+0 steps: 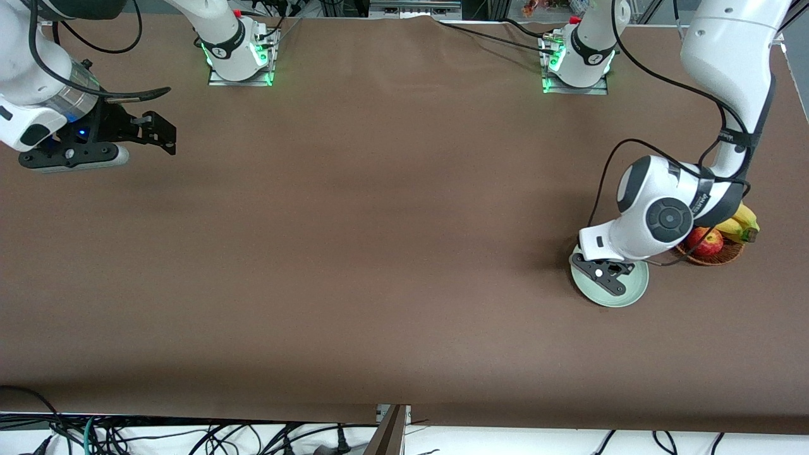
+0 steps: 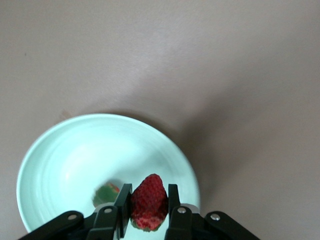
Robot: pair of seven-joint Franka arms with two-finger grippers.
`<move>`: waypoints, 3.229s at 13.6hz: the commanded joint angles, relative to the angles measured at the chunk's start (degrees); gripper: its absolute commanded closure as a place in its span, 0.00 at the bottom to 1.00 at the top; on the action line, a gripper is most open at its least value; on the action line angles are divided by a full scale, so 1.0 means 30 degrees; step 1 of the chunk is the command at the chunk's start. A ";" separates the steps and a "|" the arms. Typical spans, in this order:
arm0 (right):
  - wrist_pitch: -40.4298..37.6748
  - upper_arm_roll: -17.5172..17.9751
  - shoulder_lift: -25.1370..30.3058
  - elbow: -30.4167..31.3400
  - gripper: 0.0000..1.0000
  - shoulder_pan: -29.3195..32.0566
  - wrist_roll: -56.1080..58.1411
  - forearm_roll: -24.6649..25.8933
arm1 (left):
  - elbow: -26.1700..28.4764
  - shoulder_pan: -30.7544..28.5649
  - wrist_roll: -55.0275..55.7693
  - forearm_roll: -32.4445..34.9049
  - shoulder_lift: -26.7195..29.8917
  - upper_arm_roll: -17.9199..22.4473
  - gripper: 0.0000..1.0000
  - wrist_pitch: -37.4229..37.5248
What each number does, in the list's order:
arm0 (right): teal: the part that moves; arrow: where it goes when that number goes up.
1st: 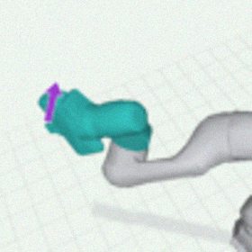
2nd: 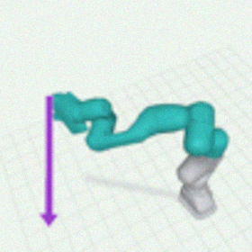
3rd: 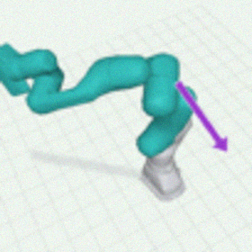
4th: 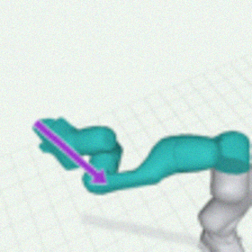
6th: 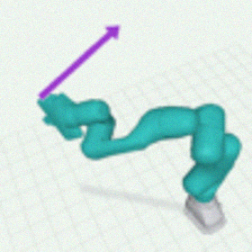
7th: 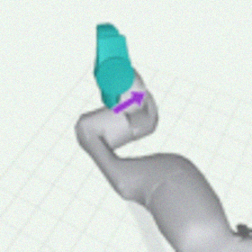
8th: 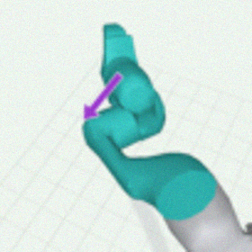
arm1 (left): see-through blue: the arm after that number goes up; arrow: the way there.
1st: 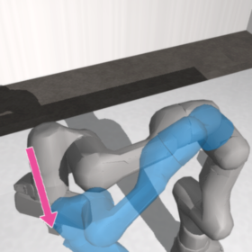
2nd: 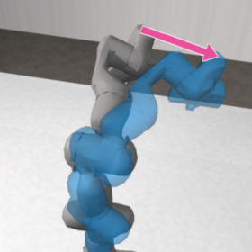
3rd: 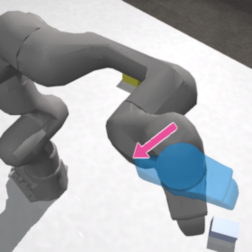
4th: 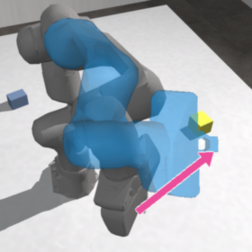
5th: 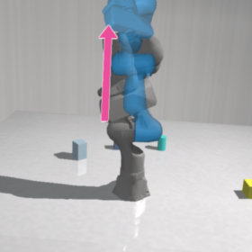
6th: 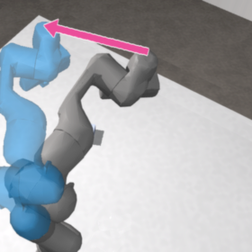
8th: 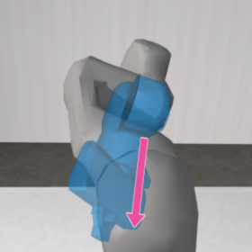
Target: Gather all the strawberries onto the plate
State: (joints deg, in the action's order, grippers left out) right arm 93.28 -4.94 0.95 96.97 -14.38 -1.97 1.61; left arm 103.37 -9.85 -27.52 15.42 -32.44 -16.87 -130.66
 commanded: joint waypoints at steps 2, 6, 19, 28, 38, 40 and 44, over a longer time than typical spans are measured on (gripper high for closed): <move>-0.0068 0.0357 -0.0199 -0.0712 0.00 0.0456 0.0277 0.0313 | -0.0061 -0.1024 -0.2897 0.0396 -0.1167 -0.0354 0.80 -0.1447; -0.0038 0.0328 -0.1075 -0.2059 0.00 0.0485 0.0013 0.1046 | -0.0061 -0.1023 -0.2751 0.0220 -0.0759 -0.0588 0.00 -0.1213; 0.0136 0.0444 -0.1633 -0.2646 0.00 0.0223 -0.2184 0.0664 | -0.9227 -0.0613 0.9250 -0.1625 0.2901 -0.4104 0.00 1.5068; 0.0636 0.0474 -0.1634 -0.2734 0.00 -0.0246 -0.2184 0.0693 | -0.3119 0.2814 1.0659 -0.5289 1.0105 0.4333 0.00 1.2125; 0.0665 0.0474 -0.1635 -0.2734 0.00 -0.0246 -0.2154 0.0693 | -0.0882 0.3459 1.2015 -0.5259 1.1606 0.4685 0.00 1.0213; 0.0665 0.0474 -0.1635 -0.2734 0.01 -0.0246 -0.2154 0.0693 | -0.0882 0.3576 1.2015 -0.5259 1.1577 0.4976 0.00 1.0213; 0.0665 0.0474 -0.1635 -0.2734 0.00 -0.0246 -0.2154 0.0693 | -0.1087 0.3957 1.2015 -0.5229 1.1547 0.5679 0.00 1.0389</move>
State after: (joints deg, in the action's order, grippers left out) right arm 95.64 -3.68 -3.57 90.00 -15.13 -7.93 3.92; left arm 99.05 0.80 8.37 0.46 0.77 -1.55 -99.06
